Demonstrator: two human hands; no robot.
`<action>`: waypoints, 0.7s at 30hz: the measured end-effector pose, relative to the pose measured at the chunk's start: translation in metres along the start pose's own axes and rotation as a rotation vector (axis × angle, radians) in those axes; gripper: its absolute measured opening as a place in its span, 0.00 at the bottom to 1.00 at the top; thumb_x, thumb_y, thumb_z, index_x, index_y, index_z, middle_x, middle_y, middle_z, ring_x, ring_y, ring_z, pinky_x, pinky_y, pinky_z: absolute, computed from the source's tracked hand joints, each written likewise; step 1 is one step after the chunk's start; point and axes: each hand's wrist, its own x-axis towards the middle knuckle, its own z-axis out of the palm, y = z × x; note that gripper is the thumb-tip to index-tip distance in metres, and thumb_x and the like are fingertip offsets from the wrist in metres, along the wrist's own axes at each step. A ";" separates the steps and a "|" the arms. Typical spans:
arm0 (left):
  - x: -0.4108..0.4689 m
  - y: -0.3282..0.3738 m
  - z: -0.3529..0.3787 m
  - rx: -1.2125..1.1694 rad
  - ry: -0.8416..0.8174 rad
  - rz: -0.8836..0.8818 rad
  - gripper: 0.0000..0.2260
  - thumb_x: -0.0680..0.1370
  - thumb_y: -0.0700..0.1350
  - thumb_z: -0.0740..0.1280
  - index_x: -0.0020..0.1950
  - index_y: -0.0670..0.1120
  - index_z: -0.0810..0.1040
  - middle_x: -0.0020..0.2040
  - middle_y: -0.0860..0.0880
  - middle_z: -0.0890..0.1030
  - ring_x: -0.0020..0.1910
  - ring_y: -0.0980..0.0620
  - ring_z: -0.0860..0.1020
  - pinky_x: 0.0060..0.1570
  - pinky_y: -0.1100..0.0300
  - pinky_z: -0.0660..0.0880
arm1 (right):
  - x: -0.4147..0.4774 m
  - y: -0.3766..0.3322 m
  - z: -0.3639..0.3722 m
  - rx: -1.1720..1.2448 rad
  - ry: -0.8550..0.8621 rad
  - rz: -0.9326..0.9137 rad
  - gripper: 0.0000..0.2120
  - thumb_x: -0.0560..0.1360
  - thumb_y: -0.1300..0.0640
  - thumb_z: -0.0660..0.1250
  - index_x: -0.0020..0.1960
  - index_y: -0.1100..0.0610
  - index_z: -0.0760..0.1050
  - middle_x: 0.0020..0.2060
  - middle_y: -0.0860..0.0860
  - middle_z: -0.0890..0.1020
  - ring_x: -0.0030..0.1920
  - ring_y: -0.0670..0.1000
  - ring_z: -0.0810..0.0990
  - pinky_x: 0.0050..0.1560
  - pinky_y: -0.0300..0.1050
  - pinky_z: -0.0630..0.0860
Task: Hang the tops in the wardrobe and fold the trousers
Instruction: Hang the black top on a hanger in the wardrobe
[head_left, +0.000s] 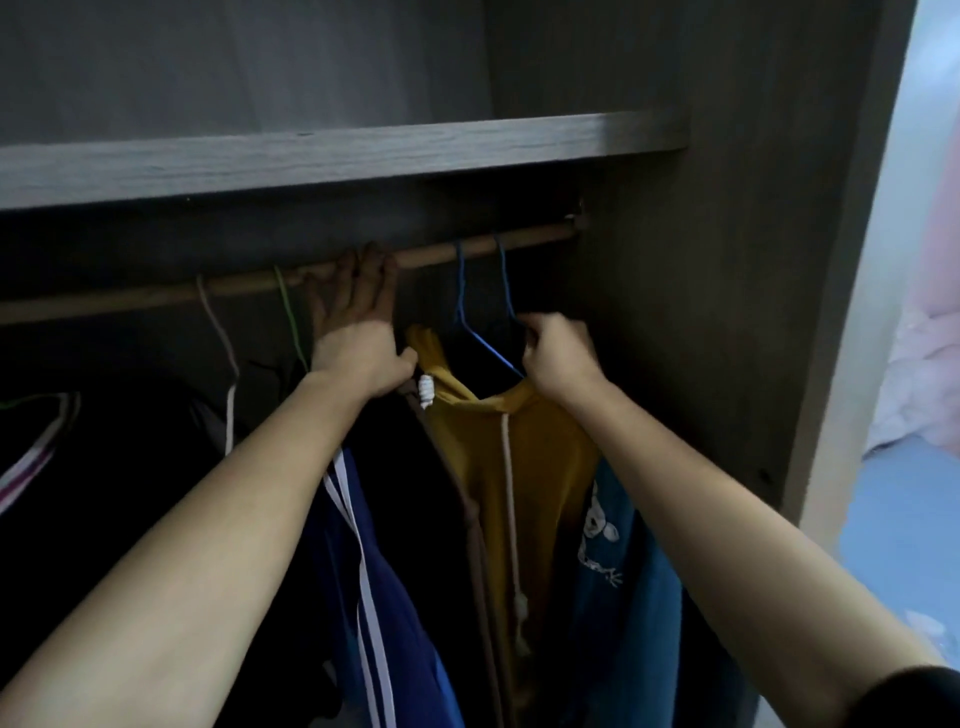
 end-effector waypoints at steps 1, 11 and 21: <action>-0.001 -0.001 0.001 0.003 -0.001 0.004 0.49 0.67 0.56 0.73 0.80 0.46 0.50 0.80 0.46 0.47 0.79 0.43 0.46 0.73 0.35 0.44 | -0.003 0.004 0.004 -0.017 -0.013 -0.028 0.24 0.78 0.64 0.61 0.72 0.48 0.72 0.61 0.58 0.81 0.61 0.60 0.79 0.62 0.50 0.77; -0.006 -0.006 -0.017 -0.090 -0.203 0.039 0.52 0.66 0.48 0.76 0.80 0.49 0.46 0.80 0.50 0.39 0.78 0.45 0.38 0.75 0.39 0.46 | -0.040 0.016 0.003 -0.002 -0.155 0.032 0.35 0.77 0.64 0.64 0.79 0.47 0.56 0.67 0.57 0.75 0.64 0.57 0.77 0.61 0.50 0.77; -0.075 -0.008 -0.030 -0.254 -0.233 0.077 0.35 0.77 0.52 0.66 0.80 0.47 0.52 0.80 0.46 0.50 0.78 0.44 0.49 0.74 0.41 0.54 | -0.099 0.008 -0.030 -0.437 -0.126 0.067 0.56 0.65 0.30 0.73 0.80 0.49 0.46 0.74 0.59 0.61 0.70 0.62 0.66 0.62 0.59 0.73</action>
